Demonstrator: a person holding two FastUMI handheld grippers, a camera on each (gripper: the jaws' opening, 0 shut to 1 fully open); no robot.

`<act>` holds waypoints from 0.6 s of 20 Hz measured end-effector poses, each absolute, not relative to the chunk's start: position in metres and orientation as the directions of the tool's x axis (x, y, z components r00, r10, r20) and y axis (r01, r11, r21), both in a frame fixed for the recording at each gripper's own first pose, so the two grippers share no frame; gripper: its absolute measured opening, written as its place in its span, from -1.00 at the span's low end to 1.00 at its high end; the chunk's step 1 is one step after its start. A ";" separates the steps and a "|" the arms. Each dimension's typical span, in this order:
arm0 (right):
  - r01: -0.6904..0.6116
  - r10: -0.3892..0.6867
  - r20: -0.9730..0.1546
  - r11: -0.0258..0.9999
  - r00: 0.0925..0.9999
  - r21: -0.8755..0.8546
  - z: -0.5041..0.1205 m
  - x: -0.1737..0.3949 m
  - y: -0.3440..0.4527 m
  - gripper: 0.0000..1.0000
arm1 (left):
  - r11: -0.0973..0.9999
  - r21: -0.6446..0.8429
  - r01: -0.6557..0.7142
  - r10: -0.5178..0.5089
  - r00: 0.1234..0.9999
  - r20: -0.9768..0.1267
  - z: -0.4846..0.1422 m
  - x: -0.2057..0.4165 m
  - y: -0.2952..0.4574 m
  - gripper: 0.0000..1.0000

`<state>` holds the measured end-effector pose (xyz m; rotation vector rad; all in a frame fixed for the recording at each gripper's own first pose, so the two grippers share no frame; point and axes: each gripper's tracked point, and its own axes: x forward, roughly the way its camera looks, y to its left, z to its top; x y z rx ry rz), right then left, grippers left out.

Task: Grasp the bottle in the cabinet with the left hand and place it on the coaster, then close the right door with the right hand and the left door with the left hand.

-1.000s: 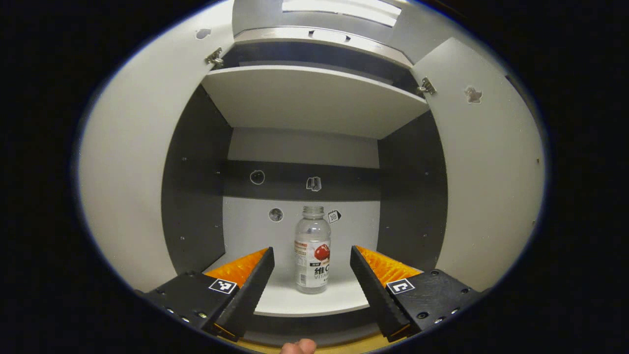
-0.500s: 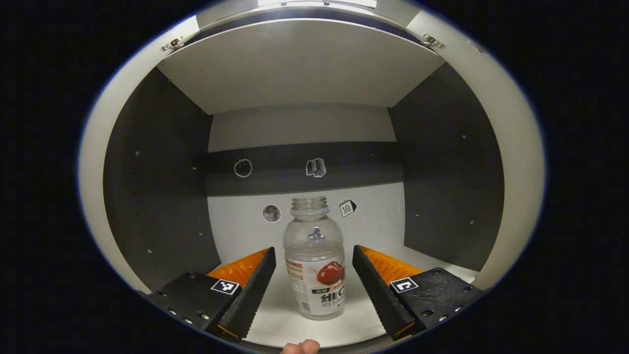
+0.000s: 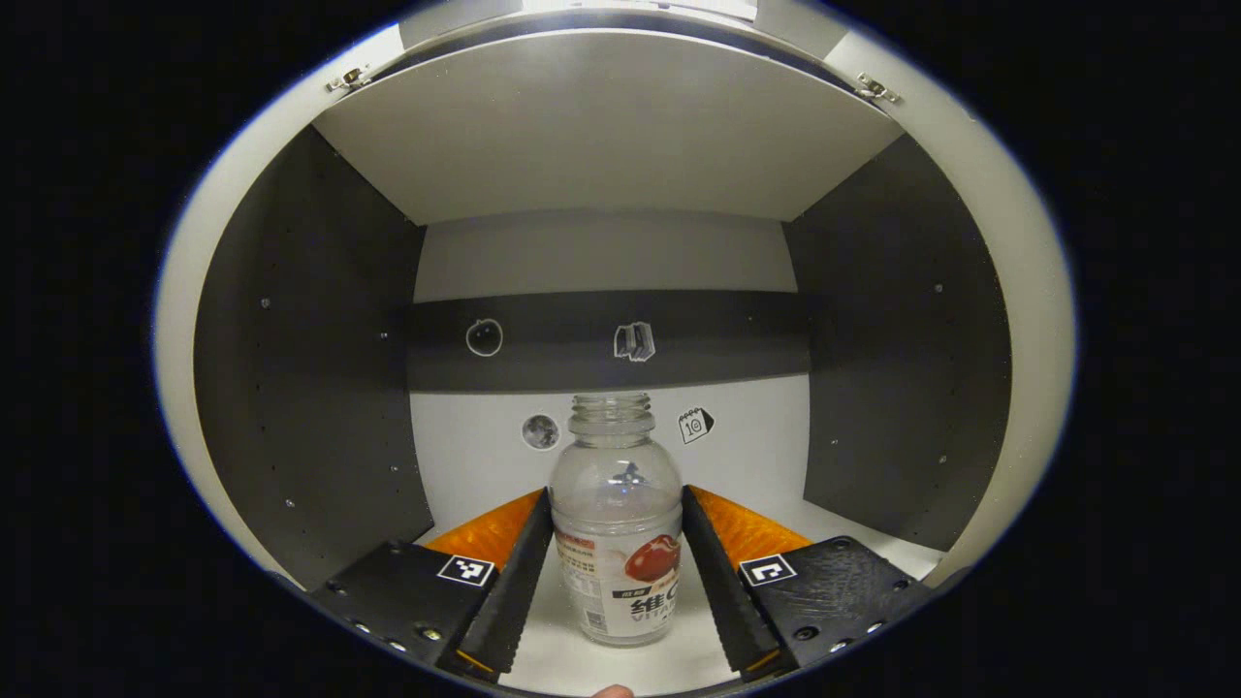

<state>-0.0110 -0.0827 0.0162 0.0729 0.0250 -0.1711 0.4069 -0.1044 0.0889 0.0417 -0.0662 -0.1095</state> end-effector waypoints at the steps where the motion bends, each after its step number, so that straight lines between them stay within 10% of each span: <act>1: 0.163 -0.162 -0.029 0.984 0.986 0.071 0.016 -0.011 -0.082 0.98 | 0.992 0.045 0.119 -0.122 0.989 0.079 0.098 0.396 -0.105 0.53; 12: 0.071 -0.074 0.044 0.996 0.996 0.057 0.042 -0.011 -0.069 0.99 | 0.969 -0.008 0.248 -0.247 0.966 0.075 0.049 0.214 -0.096 0.53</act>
